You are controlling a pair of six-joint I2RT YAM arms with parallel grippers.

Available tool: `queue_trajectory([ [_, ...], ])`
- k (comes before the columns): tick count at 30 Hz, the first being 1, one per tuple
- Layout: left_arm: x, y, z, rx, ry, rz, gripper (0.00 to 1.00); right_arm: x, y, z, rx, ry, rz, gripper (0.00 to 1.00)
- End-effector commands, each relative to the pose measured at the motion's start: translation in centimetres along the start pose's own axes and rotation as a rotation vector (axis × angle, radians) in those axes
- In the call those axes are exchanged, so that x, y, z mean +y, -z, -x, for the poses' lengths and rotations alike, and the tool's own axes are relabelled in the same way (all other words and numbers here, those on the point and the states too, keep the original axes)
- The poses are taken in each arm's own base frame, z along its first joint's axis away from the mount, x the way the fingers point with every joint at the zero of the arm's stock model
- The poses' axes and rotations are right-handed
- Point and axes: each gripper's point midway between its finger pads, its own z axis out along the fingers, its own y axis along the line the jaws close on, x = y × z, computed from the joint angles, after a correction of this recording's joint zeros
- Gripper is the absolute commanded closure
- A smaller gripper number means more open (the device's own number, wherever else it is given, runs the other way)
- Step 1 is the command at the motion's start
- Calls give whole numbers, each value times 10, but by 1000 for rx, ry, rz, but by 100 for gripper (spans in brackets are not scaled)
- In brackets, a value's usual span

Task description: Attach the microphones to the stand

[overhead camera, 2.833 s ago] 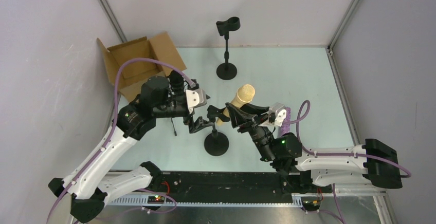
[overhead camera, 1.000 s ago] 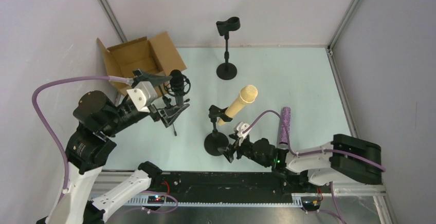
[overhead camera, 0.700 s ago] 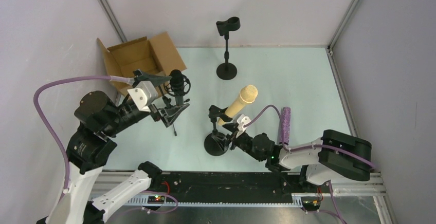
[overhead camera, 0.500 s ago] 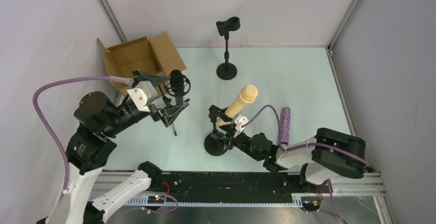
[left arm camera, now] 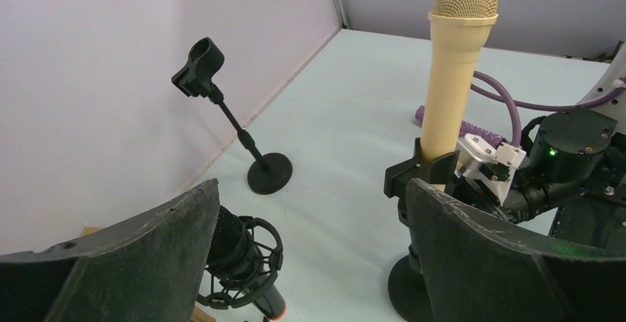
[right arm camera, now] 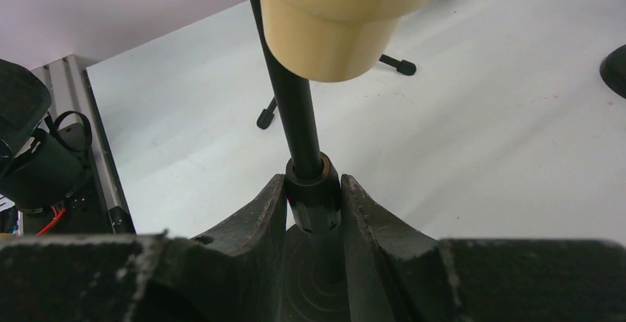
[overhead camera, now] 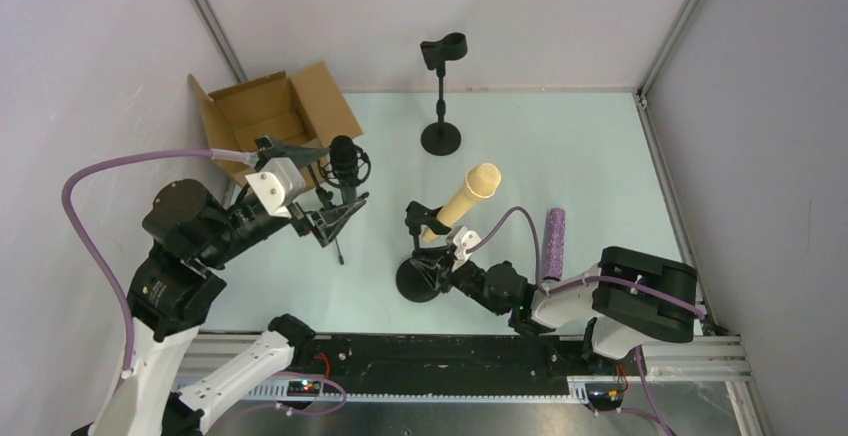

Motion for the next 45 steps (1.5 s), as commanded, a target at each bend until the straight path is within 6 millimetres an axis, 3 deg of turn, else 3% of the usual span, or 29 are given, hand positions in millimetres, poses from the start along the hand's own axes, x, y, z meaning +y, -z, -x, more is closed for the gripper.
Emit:
queue_trajectory([
  [1,5,4,1,-7,-13,34,0,2,-9,24,-92,32,-24,91],
  [5,5,5,0,-5,-15,36,0,-11,-18,34,-109,125,-91,99],
  [11,6,6,-2,-3,-24,47,0,-38,-41,52,-132,167,-113,100],
  [18,3,7,-10,8,-29,41,0,-75,-87,74,-154,204,-121,100],
  [19,3,7,-10,8,-29,39,0,-82,-95,85,-175,207,-133,100],
  [20,2,6,-13,13,-26,35,0,-85,-101,79,-163,209,-128,100],
  [21,2,6,-13,13,-26,35,0,-92,-109,90,-187,206,-138,100],
  [22,2,6,-15,17,-25,35,0,-95,-115,85,-178,207,-130,100],
  [33,5,7,-16,21,-17,55,0,-145,-189,100,-244,177,-166,100],
  [38,4,6,-19,29,-5,55,0,-163,-211,99,-247,164,-173,100],
  [45,0,4,-23,32,8,34,0,-170,-227,88,-219,154,-171,100],
])
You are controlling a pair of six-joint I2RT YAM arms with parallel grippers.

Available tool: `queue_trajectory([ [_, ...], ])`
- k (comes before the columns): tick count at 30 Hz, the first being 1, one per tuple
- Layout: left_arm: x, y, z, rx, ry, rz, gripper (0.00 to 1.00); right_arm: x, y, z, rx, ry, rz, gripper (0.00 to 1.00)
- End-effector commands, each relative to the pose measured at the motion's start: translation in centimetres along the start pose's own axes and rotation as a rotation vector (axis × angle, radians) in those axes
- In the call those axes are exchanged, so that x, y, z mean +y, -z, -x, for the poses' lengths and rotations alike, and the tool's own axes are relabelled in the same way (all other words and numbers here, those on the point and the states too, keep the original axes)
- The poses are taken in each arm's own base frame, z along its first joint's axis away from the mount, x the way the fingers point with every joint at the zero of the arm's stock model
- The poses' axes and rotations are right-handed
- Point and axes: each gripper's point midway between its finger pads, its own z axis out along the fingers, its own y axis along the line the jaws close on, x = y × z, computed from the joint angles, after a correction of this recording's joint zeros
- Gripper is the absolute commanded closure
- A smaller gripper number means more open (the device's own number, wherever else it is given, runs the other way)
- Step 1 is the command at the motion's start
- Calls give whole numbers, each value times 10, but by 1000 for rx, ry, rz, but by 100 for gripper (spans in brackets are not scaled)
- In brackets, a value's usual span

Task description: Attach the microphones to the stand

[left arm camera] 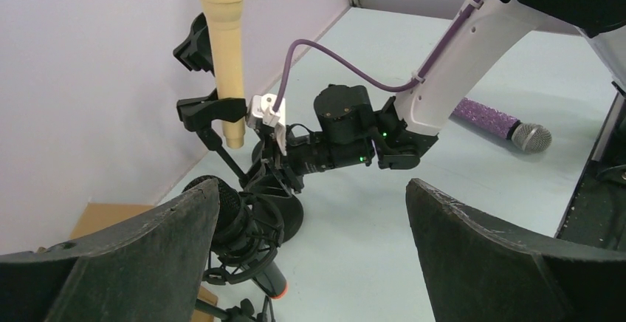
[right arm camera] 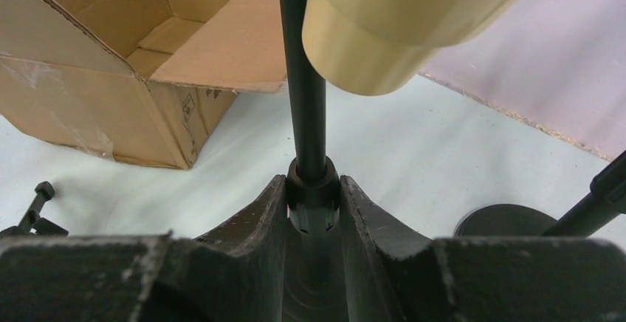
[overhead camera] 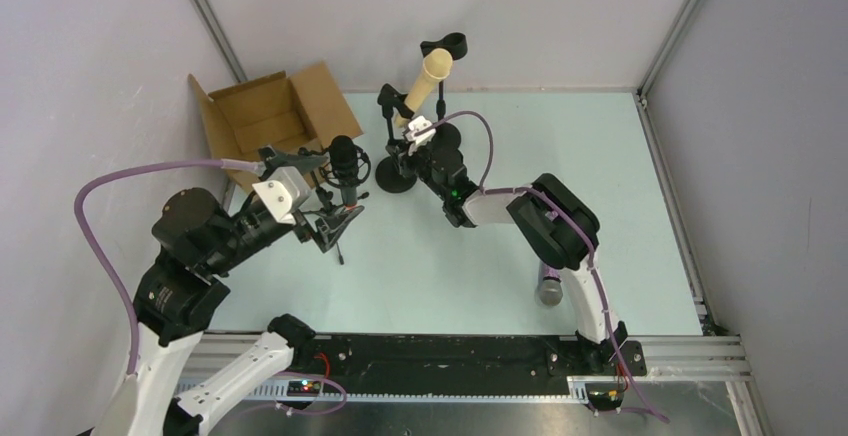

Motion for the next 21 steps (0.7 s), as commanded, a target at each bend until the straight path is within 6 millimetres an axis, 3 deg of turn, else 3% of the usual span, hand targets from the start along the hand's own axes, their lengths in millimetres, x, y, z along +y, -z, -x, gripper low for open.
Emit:
queue_trajectory([
  [1,-1,-2,-1,-6,21,0,0,3,-18,51,-150,-20,16,100],
  [6,1,0,7,-27,19,4,0,2,-19,38,-122,-39,4,100],
  [10,4,3,15,-48,10,20,0,2,-19,33,-107,-69,2,89],
  [12,4,5,14,-50,7,24,0,3,-18,31,-99,-82,-1,83],
  [15,3,7,15,-57,5,29,0,1,-18,28,-87,-95,-14,59],
  [21,3,9,18,-67,7,26,0,7,-15,29,-66,-88,19,38],
])
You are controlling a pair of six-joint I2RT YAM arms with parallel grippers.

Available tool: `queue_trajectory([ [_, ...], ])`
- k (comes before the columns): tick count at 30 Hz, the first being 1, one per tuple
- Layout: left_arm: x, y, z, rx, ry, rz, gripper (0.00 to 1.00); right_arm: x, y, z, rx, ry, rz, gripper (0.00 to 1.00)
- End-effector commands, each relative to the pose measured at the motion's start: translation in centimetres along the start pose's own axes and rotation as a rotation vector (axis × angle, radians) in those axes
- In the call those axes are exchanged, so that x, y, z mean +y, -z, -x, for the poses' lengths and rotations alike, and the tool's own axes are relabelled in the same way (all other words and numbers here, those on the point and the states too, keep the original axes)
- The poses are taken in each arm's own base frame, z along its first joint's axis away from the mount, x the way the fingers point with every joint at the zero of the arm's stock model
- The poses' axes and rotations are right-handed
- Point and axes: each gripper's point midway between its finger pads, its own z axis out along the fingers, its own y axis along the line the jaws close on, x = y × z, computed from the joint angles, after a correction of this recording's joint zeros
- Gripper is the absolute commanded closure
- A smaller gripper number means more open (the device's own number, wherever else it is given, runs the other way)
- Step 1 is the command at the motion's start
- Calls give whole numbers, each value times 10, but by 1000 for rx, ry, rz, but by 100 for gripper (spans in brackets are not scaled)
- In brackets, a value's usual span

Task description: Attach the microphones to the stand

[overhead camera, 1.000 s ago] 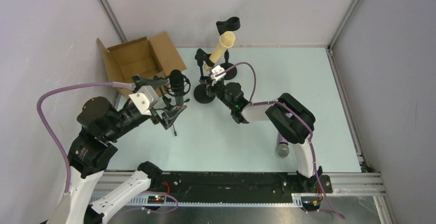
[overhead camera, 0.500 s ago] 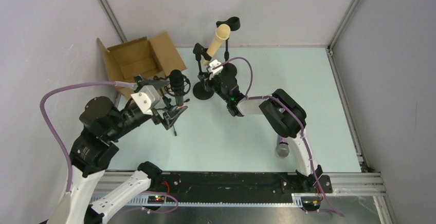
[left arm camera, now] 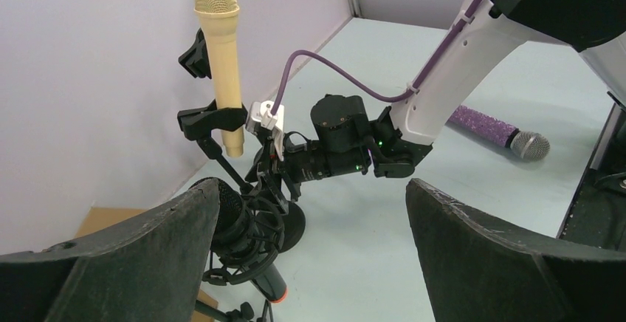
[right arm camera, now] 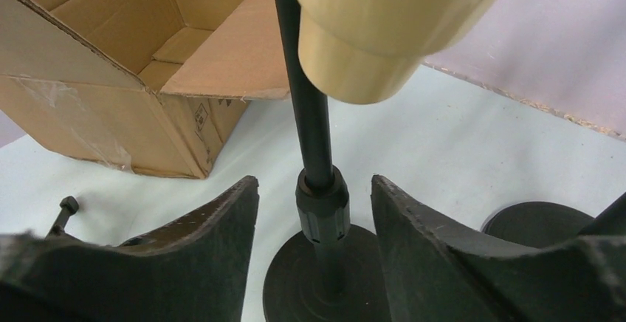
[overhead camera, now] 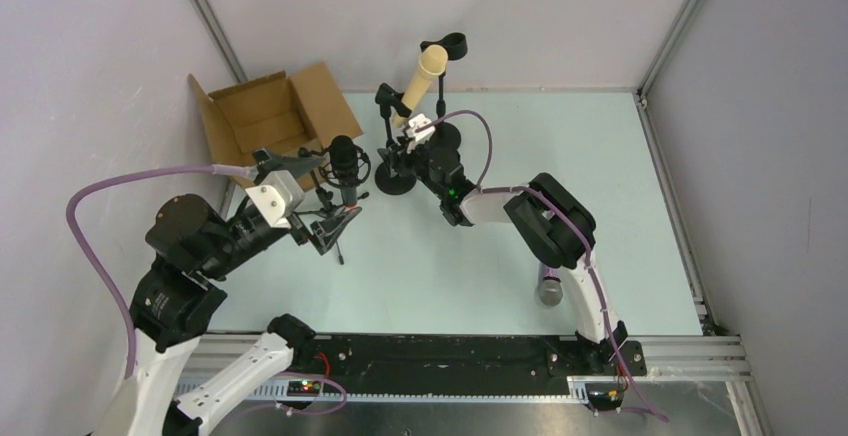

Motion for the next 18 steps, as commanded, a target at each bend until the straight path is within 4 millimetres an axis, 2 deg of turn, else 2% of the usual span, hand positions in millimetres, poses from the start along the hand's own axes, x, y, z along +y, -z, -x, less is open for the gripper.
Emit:
queue_trajectory([
  [1,3,4,17,-50,-2,17,0,10,-5,37,-75,-10,32,36],
  [4,3,4,18,-54,-4,13,0,10,1,43,-69,-17,30,31],
  [6,4,3,19,-57,2,14,0,9,15,40,-46,-28,22,24],
  [7,4,3,20,-58,4,15,0,7,20,39,-38,-32,14,17],
  [9,4,3,22,-64,4,15,0,5,43,40,-21,-53,-10,3],
  [14,4,-1,23,-69,21,10,0,-9,118,49,29,-145,-105,1],
  [16,6,-4,24,-72,35,18,0,-20,143,56,42,-196,-156,1],
  [17,7,-5,24,-71,39,22,0,-31,151,51,73,-209,-195,1],
  [18,9,-7,23,-75,44,29,0,-35,159,64,56,-254,-209,0],
])
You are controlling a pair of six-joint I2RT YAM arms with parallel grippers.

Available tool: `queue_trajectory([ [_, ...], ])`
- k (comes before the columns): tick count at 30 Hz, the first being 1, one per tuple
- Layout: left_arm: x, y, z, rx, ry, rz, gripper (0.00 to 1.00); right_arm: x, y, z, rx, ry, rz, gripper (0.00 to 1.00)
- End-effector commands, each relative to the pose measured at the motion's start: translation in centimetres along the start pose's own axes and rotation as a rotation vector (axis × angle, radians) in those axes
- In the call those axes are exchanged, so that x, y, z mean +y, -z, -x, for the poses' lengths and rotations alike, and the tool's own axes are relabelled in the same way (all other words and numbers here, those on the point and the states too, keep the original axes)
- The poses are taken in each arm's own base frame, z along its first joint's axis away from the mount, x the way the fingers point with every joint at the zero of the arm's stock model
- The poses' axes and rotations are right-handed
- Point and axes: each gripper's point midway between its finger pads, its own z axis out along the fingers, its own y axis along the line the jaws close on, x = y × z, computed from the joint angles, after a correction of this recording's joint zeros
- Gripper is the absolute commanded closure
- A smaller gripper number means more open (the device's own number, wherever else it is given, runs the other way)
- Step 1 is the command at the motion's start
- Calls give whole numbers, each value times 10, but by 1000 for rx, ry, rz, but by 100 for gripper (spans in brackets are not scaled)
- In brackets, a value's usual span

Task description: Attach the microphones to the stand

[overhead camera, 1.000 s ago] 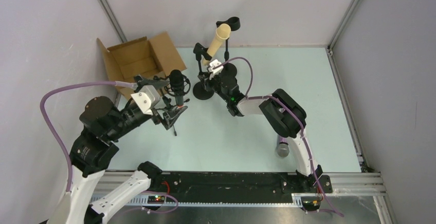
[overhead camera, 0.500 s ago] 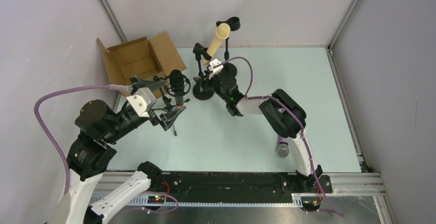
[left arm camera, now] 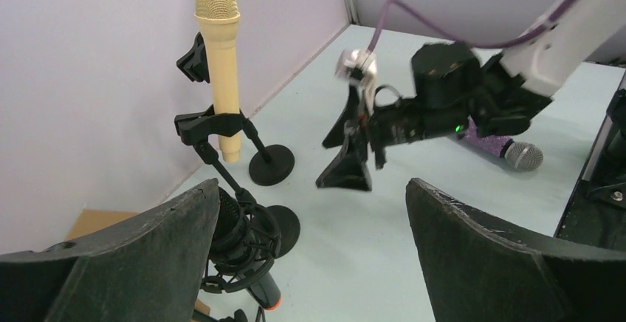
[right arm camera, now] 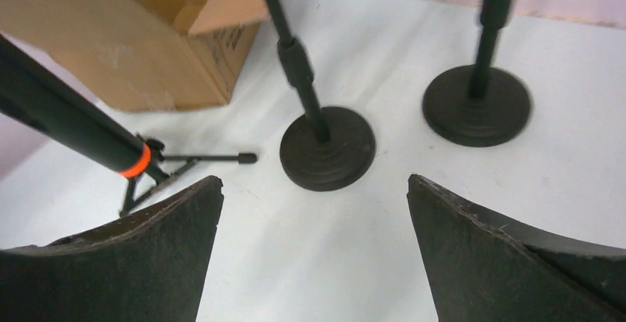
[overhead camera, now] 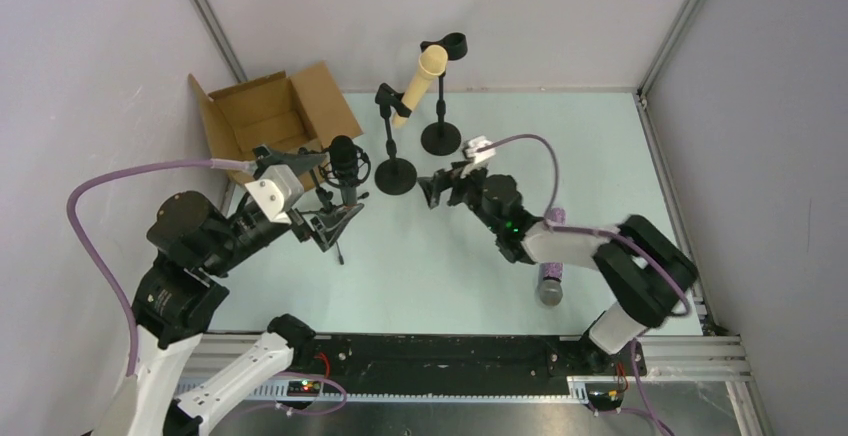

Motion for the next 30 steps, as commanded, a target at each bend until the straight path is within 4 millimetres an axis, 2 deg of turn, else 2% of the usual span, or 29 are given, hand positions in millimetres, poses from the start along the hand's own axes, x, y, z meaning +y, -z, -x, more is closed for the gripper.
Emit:
queue_trajectory([
  [1,8,-6,16,-56,27,28,0,-37,33,38,-27,-165,-130,1],
  [2,9,-7,17,-62,31,36,0,-40,38,55,-59,-224,-127,1],
  [3,9,-9,13,-56,38,36,0,-57,41,63,-61,-253,-145,1],
  [4,8,-10,11,-56,45,35,0,-54,41,81,-88,-319,-103,1],
  [5,7,-11,8,-50,49,32,0,-74,42,93,-113,-382,-123,1],
  [6,7,-11,7,-51,50,28,0,-73,37,113,-138,-406,-80,1],
  [7,6,-13,4,-44,52,27,0,-92,34,119,-146,-460,-101,1],
  [8,6,-13,3,-43,46,25,0,-90,27,144,-176,-476,-57,1],
  [9,7,-14,2,-41,44,26,0,-104,16,163,-200,-522,-62,1],
  [10,7,-15,1,-37,45,27,0,-106,10,172,-203,-543,-37,1],
  [11,7,-16,1,-38,46,28,0,-119,-1,187,-239,-598,-31,1],
  [14,8,-16,3,-41,45,25,0,-138,-22,218,-319,-688,47,1],
  [17,8,-16,3,-41,35,27,0,-151,-56,229,-337,-787,97,0],
  [18,9,-16,3,-41,32,29,0,-158,-69,214,-304,-827,93,1],
  [19,9,-16,2,-39,24,32,0,-155,-74,231,-328,-825,123,0],
  [20,10,-16,1,-36,21,32,0,-159,-85,218,-306,-854,118,0],
  [21,10,-16,1,-36,16,33,0,-155,-90,229,-321,-848,141,0],
  [22,10,-16,0,-34,13,36,0,-153,-99,227,-312,-851,147,1],
  [26,10,-16,-1,-33,0,32,0,-144,-117,222,-293,-856,160,0],
  [30,8,-15,-3,-32,-3,28,0,-133,-123,225,-311,-849,191,1],
])
